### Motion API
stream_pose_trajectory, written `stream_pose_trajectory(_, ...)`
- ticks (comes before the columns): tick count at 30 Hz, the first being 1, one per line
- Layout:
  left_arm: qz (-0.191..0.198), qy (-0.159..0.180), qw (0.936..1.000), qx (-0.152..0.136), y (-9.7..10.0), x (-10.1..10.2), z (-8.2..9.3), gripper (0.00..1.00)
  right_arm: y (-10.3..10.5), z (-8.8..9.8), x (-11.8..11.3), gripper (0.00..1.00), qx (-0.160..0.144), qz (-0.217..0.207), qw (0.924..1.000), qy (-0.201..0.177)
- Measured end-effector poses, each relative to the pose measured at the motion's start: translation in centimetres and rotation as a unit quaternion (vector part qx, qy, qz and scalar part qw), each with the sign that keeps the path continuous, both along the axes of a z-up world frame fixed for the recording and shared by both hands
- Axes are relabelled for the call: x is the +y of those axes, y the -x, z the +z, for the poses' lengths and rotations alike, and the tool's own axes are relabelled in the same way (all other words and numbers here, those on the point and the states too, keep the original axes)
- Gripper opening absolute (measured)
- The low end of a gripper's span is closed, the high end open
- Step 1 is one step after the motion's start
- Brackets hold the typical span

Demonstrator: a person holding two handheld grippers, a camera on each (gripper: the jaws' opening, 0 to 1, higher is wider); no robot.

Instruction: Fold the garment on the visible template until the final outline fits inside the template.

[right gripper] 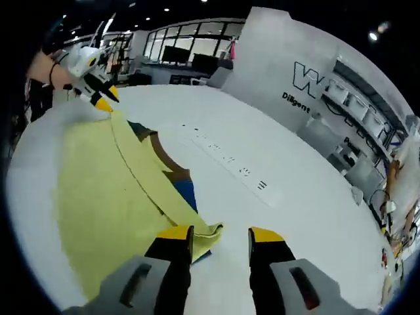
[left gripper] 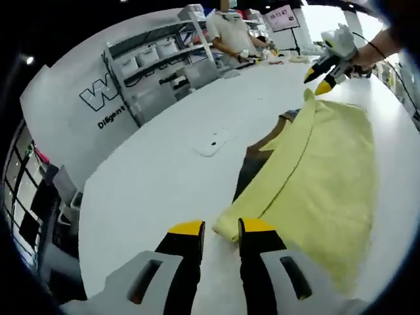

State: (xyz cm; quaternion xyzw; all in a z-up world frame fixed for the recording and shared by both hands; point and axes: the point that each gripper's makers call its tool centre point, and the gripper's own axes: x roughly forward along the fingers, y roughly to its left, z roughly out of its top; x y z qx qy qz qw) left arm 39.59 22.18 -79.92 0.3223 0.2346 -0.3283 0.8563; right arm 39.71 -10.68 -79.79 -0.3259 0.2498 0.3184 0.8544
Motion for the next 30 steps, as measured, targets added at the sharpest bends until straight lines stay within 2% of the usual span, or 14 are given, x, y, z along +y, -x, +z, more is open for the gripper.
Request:
stream_pose_trajectory(1,-0.027,-0.023,0.9994,-0.004,0.2,0.0,0.0,0.27,0.2,0.1,0.0,0.30,0.000,0.019,0.9994,0.027)
stream_pose_trajectory(3,-0.062,-0.051,0.9967,-0.011,0.5,-0.1,-0.1,0.28,0.3,0.2,0.3,0.31,-0.003,0.049,0.9976,0.050)
stream_pose_trajectory(5,-0.089,-0.086,0.9922,-0.012,0.8,0.1,-0.3,0.29,0.5,0.2,0.4,0.31,-0.006,0.098,0.9897,0.104)
stream_pose_trajectory(7,-0.131,-0.141,0.9810,-0.019,0.9,0.3,-0.8,0.31,0.7,0.0,0.6,0.32,0.001,0.123,0.9846,0.124)
stream_pose_trajectory(10,-0.156,-0.166,0.9734,-0.024,0.8,0.4,-1.0,0.30,0.3,0.2,0.5,0.30,-0.003,0.144,0.9787,0.146)
stream_pose_trajectory(15,-0.163,-0.174,0.9709,-0.026,0.2,0.3,-1.1,0.27,-0.5,0.0,0.3,0.26,0.003,0.152,0.9753,0.160)
stream_pose_trajectory(16,-0.164,-0.176,0.9701,-0.026,0.2,0.3,-1.1,0.27,-0.5,-0.3,0.3,0.25,0.007,0.161,0.9723,0.170)
stream_pose_trajectory(17,-0.179,-0.195,0.9641,-0.027,0.2,0.4,-1.2,0.27,-0.2,-0.8,0.1,0.24,0.016,0.186,0.9633,0.193)
stream_pose_trajectory(18,-0.183,-0.200,0.9623,-0.028,0.1,0.4,-1.2,0.26,-0.1,-1.0,0.1,0.24,0.018,0.193,0.9609,0.198)
stream_pose_trajectory(19,-0.193,-0.208,0.9583,-0.030,0.1,0.4,-1.3,0.26,0.1,-1.5,-0.1,0.24,0.027,0.210,0.9528,0.218)
stream_pose_trajectory(21,-0.196,-0.207,0.9580,-0.030,0.0,0.3,-1.4,0.25,0.4,-2.1,-0.1,0.25,0.032,0.241,0.9391,0.242)
stream_pose_trajectory(25,-0.192,-0.196,0.9613,-0.028,-0.3,0.1,-1.4,0.24,0.3,-2.5,0.0,0.24,0.033,0.261,0.9297,0.258)
stream_pose_trajectory(27,-0.205,-0.206,0.9566,-0.027,-0.1,-0.1,-1.9,0.23,-0.2,-2.8,-0.1,0.22,0.029,0.275,0.9211,0.275)
stream_pose_trajectory(30,-0.213,-0.210,0.9539,-0.027,0.0,-0.3,-2.2,0.21,-0.4,-3.2,0.1,0.19,0.031,0.287,0.9143,0.285)
